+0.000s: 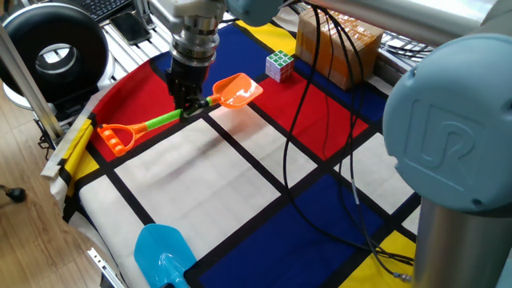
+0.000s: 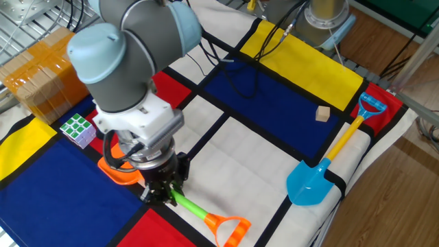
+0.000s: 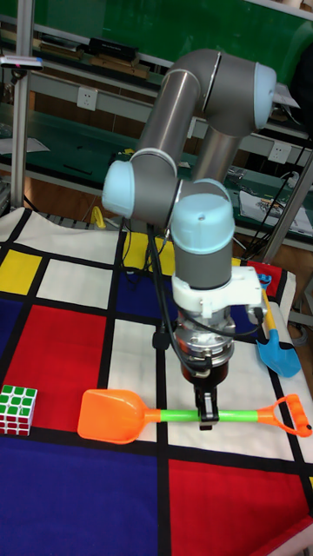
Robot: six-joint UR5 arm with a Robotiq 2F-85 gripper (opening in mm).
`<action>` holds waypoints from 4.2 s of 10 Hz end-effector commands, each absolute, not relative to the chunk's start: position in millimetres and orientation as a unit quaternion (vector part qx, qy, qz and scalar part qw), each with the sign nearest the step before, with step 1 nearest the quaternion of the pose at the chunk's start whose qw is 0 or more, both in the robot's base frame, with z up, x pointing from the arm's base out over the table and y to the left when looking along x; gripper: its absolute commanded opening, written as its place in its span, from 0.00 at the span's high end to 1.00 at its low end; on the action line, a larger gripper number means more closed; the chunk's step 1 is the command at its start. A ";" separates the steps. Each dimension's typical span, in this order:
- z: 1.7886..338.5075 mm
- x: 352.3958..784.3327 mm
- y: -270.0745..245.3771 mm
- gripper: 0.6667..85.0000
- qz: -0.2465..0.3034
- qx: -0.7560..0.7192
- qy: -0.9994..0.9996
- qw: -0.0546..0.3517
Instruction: Use a shovel to scoop up an object
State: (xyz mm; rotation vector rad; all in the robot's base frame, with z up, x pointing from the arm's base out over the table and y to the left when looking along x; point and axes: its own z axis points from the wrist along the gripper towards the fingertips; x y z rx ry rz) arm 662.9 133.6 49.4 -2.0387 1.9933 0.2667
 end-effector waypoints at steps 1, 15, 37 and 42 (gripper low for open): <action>47.1 668.0 131.7 1.00 0.106 -0.709 0.679 0.158; 37.3 670.3 104.0 1.00 0.086 -0.711 0.683 0.146; 21.2 666.3 48.4 1.00 0.050 -0.708 0.694 0.121; 21.4 664.6 49.3 1.00 0.059 -0.712 0.688 0.130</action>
